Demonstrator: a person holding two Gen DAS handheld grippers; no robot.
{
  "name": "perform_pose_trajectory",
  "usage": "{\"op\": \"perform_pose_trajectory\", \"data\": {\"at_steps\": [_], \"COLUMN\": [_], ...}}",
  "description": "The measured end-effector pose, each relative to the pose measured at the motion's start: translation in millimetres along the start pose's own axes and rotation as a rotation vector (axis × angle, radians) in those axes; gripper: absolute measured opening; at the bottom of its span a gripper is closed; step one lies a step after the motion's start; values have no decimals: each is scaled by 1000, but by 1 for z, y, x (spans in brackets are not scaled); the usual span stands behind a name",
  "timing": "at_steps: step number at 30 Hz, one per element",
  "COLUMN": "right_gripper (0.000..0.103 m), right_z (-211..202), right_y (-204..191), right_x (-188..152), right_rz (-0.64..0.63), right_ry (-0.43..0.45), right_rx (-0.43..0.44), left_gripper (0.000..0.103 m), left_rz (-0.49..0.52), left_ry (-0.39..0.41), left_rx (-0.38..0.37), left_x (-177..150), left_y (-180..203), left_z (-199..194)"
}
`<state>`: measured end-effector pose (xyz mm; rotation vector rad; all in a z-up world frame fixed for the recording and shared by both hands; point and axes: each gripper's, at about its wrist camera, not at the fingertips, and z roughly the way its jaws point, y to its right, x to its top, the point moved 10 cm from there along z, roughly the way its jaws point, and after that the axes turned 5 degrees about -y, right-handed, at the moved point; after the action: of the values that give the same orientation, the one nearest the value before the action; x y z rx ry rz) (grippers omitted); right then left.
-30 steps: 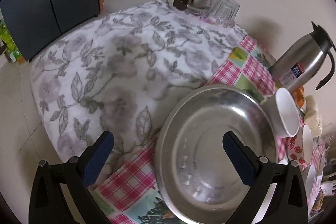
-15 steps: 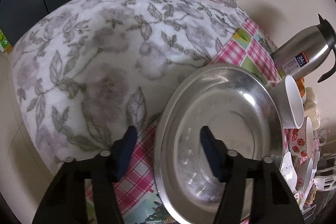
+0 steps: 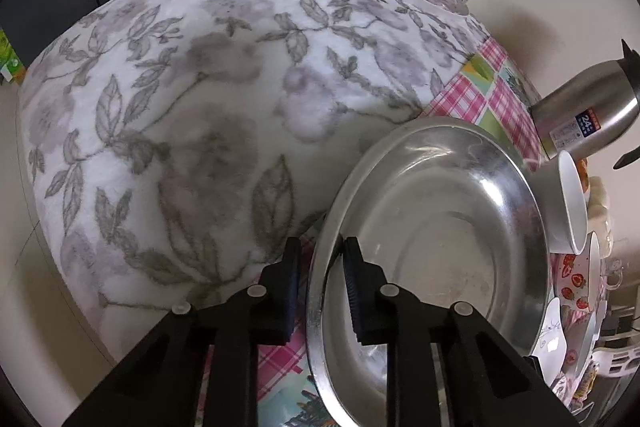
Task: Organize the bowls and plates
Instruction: 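Close both grippers on the steel tray rim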
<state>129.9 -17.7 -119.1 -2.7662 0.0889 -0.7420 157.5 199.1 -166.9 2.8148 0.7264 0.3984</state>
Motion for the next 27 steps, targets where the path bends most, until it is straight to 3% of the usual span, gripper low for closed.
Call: {"op": "perform_pose_trajectory", "data": {"at_steps": [13,27], "right_gripper": [31,32], "right_z": [5,16], "right_y": [-25,-17], "right_x": [-1,2], "right_rz": [-57,-20], "right_ry": [5,8], "right_rx": [20,-21], "left_gripper": [23,25], "left_rz": [-102,-130], "left_ry": [6,14], "left_rx": [17,11], "left_x": [-1,3], "left_y": [-37,-42], "left_z": [-9,-7]}}
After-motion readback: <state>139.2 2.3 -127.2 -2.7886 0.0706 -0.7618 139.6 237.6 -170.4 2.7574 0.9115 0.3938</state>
